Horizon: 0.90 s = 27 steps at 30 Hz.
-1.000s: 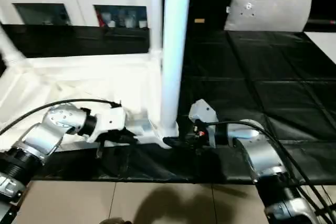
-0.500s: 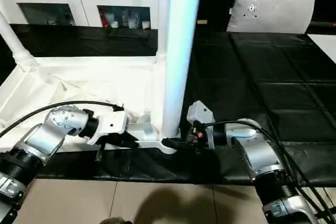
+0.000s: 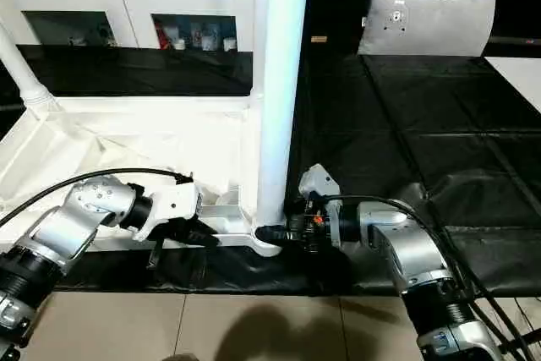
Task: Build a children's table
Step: Rotate leg to tighten
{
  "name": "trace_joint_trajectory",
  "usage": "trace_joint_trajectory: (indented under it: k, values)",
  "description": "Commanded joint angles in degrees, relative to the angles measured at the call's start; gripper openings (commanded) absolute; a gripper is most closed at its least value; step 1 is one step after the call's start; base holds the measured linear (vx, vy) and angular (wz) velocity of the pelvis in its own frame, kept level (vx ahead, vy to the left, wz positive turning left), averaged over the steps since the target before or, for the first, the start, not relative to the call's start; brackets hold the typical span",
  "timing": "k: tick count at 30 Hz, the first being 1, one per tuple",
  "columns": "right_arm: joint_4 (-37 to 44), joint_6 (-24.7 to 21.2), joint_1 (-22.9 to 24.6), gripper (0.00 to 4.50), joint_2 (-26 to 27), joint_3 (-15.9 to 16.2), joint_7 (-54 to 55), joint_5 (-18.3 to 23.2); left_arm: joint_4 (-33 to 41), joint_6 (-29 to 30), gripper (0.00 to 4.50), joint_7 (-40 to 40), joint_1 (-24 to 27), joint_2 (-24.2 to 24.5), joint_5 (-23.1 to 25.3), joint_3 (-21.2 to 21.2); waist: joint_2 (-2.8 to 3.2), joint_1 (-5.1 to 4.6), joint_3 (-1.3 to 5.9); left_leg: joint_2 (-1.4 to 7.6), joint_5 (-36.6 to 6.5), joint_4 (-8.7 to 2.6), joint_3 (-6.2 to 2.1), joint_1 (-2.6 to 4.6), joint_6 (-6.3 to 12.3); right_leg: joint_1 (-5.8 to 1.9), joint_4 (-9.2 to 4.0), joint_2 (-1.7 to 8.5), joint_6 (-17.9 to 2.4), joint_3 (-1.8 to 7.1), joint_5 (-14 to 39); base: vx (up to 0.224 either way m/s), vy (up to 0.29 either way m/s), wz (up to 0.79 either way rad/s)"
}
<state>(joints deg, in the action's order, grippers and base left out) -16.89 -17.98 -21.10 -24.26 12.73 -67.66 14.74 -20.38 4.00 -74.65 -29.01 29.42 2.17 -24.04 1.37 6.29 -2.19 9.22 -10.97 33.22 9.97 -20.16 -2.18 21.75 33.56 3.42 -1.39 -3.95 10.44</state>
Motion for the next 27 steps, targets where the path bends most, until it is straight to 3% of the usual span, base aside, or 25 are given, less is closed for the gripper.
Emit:
trace_joint_trajectory:
  k: [1, 5, 8, 9, 11, 12, 13, 14, 15, 16, 17, 18, 19, 20, 21, 22, 23, 24, 25, 26, 27]
  values:
    - [-2.0, -3.1, 0.6, 2.67, 0.5, 2.7, 1.0, -2.0, 1.5, 0.6, 0.00, -3.3, 2.0, -0.9, 0.6, -3.9, -0.06, -0.15, 2.74, 4.48, -13.5, -4.25, -1.51, 0.44, 1.08, -1.94, -3.92, 5.67, -10.9, 3.23, 17.0, 0.000, 0.000, 0.00]
    - [-1.4, -4.3, 1.3, 2.67, 1.5, 2.8, 3.5, -2.6, 2.5, 3.2, 0.00, -2.5, 2.6, -0.9, 0.3, -3.7, -0.08, -0.30, 2.70, 4.49, -14.3, -4.37, -1.54, 0.54, 0.74, -1.90, -4.03, 5.67, -10.7, 3.25, 17.8, 0.000, 0.000, 0.00]
    - [-2.3, -5.4, 1.5, 2.67, 3.5, 1.7, 8.0, -3.0, 3.6, 6.5, 0.00, -0.2, 3.4, -1.5, 0.4, -3.1, 0.02, -0.82, 2.40, 4.37, -16.6, -4.57, -1.67, 0.59, 0.10, -1.73, -4.39, 5.70, -10.0, 3.23, 21.4, 0.000, 0.000, 0.00]
    - [-2.6, -5.7, 1.5, 2.67, 4.0, 1.3, 9.1, -3.0, 3.9, 7.3, 0.00, 0.4, 3.6, -1.8, 0.2, -2.8, 0.01, -1.20, 2.16, 4.38, -18.8, -4.72, -1.87, 0.75, -0.38, -1.56, -4.70, 5.70, -9.5, 3.17, 24.5, 0.000, 0.000, 0.00]
    - [-5.6, -7.7, 1.4, 2.67, 8.5, -2.5, 18.3, -2.4, 6.3, 14.5, 0.00, 6.6, 5.2, -5.2, -1.4, -0.2, 0.07, -2.12, 1.68, 4.10, -22.4, -4.84, -2.21, 0.82, -1.52, -1.31, -5.24, 5.89, -8.3, 2.91, 30.9, 0.000, 0.000, 0.00]
    - [-6.1, -7.9, 1.4, 2.67, 9.1, -3.1, 19.5, -2.3, 6.8, 15.6, 0.00, 7.6, 5.5, -5.8, -1.6, 0.2, 0.00, -2.54, 1.36, 3.80, -25.7, -4.55, -2.40, 1.65, -2.11, -0.81, -6.28, 6.10, -5.9, 2.67, 37.9, 0.000, 0.000, 0.00]
    - [-7.6, -8.2, 1.1, 2.67, 10.8, -4.4, 22.8, -2.3, 7.9, 17.7, 0.00, 10.0, 6.1, -7.5, -2.1, 1.1, 0.05, -3.22, 1.09, 3.55, -28.5, -4.48, -2.90, 2.07, -2.43, -0.52, -6.94, 6.03, -4.0, 2.17, 42.3, 0.000, 0.000, 0.00]
    - [-9.6, -8.5, 0.7, 2.67, 12.9, -6.0, 26.5, -2.1, 9.5, 20.5, 0.00, 13.6, 6.7, -10.2, -2.6, 2.4, 0.04, -3.70, 1.05, 3.57, -30.0, -4.44, -3.03, 2.27, -2.75, -0.43, -7.18, 5.97, -3.1, 1.97, 43.5, 0.000, 0.000, 0.00]
    - [-10.8, -8.4, 0.5, 2.66, 14.0, -6.8, 28.5, -2.1, 10.2, 22.1, 0.00, 15.6, 7.0, -11.8, -2.9, 3.1, 0.37, -4.79, 0.91, 3.60, -33.4, -4.44, -3.40, 2.72, -3.23, -0.31, -7.57, 5.79, -2.6, 0.93, 43.7, -0.055, 0.034, -0.12]
    - [-12.7, -7.8, 0.0, 2.66, 15.4, -7.9, 31.2, -2.0, 11.0, 24.0, 0.00, 18.2, 7.2, -14.1, -3.3, 4.1, 0.53, -5.83, 0.83, 3.60, -36.9, -4.64, -3.94, 2.64, -3.37, -0.62, -8.06, 5.36, -1.1, -0.28, 43.6, -0.042, 0.053, -0.13]
    - [-16.6, -6.0, -1.5, 2.66, 17.2, -9.7, 36.0, -2.0, 11.3, 25.8, 0.00, 23.3, 6.8, -17.9, -2.8, 5.4, 0.70, -6.18, 0.87, 3.65, -38.8, -4.63, -4.08, 2.91, -3.37, -0.60, -8.25, 5.25, -0.8, -0.93, 42.9, -0.042, 0.053, -0.13]
    - [-18.1, -5.5, -2.1, 2.66, 17.8, -10.3, 37.6, -2.0, 11.2, 26.3, 0.00, 25.1, 6.5, -19.1, -2.4, 5.8, 1.09, -7.63, 0.79, 4.03, -42.4, -5.15, -4.62, 2.54, -3.50, -1.58, -8.18, 5.17, -0.4, -2.69, 39.9, -0.044, 0.069, -0.13]
    - [-20.1, -4.5, -3.1, 2.66, 18.4, -11.0, 39.8, -2.1, 10.7, 26.3, 0.00, 27.5, 6.0, -20.8, -1.8, 6.3, 2.37, -7.96, 0.49, 5.38, -49.5, -7.69, -5.28, 1.18, -4.58, -3.51, -5.56, 4.31, -1.3, -3.34, 32.2, -0.080, 0.067, -0.13]
    - [-21.1, -4.1, -3.6, 2.66, 18.8, -11.5, 41.1, -2.3, 10.6, 26.7, 0.00, 28.8, 5.8, -21.7, -1.4, 6.6, 2.03, -7.94, 1.09, 6.46, -50.9, -9.27, -6.00, -0.80, -4.74, -5.87, -0.37, 4.49, -2.5, -1.85, 23.2, -0.080, 0.067, -0.13]
    - [-22.2, -3.7, -4.2, 2.66, 19.1, -12.0, 42.3, -2.4, 10.3, 26.6, 0.00, 30.0, 5.5, -22.4, -0.8, 6.6, 2.44, -7.10, 0.52, 6.54, -55.0, -11.80, -5.04, -1.75, -5.58, -5.85, 2.69, 3.72, -3.9, -1.07, 13.9, -0.096, 0.024, -0.06]
    - [-24.7, -3.2, -5.5, 2.66, 19.8, -13.5, 44.0, -1.7, 9.7, 26.1, 0.00, 31.4, 4.8, -23.4, 0.4, 6.0, 1.41, -6.05, 0.33, 4.92, -53.3, -10.68, -3.16, 0.30, -5.50, -3.02, 0.08, 3.69, -4.2, 0.31, 23.2, 0.000, 0.000, 0.00]
    - [-24.7, -3.2, -5.5, 2.66, 19.8, -13.5, 44.0, -1.7, 9.7, 26.1, 0.00, 31.4, 4.8, -23.4, 0.4, 6.0, -0.94, -7.15, 0.67, 2.77, -46.8, -6.10, -3.03, 2.71, -4.28, -0.46, -5.17, 5.00, -1.7, 0.46, 37.5, 0.000, 0.000, 0.00]
    - [-25.4, -2.7, -5.9, 2.66, 20.0, -13.9, 44.4, -1.6, 9.6, 25.9, 0.00, 31.7, 4.6, -23.3, 1.0, 5.5, -2.19, -7.52, -0.41, -1.87, -27.6, 6.94, -1.40, 9.49, -2.14, 6.79, -15.32, 8.47, 2.4, -2.20, 63.1, 0.011, -0.098, 0.06]
    - [-25.8, -2.0, -6.1, 3.22, 19.9, -13.9, 44.2, -1.9, 9.4, 25.6, 0.00, 32.0, 4.3, -22.9, 1.8, 5.1, -0.63, -8.17, -0.42, -0.11, -19.9, 4.86, -3.13, 3.80, -0.05, -0.74, -12.96, 11.51, 3.6, -3.36, 62.0, 0.008, -0.005, -0.30]
    - [-26.0, -1.7, -6.2, 3.36, 20.0, -14.0, 44.2, -2.2, 9.5, 25.8, 0.00, 32.3, 4.3, -22.8, 2.2, 4.9, 1.24, -7.83, 0.33, 1.66, -21.6, 2.21, -3.88, 3.19, -0.47, -3.28, -11.56, 11.06, 3.9, -4.33, 54.9, 0.008, -0.005, -0.30]
    - [-25.9, -1.3, -6.2, 3.36, 20.0, -14.0, 44.1, -2.7, 9.6, 26.0, 0.00, 32.3, 4.3, -22.3, 2.6, 4.9, 1.67, -8.49, -0.38, 4.94, -35.6, -3.08, -6.24, 0.15, -1.12, -4.62, -7.42, 6.44, 5.4, -7.70, 42.1, 0.073, 0.063, -0.36]
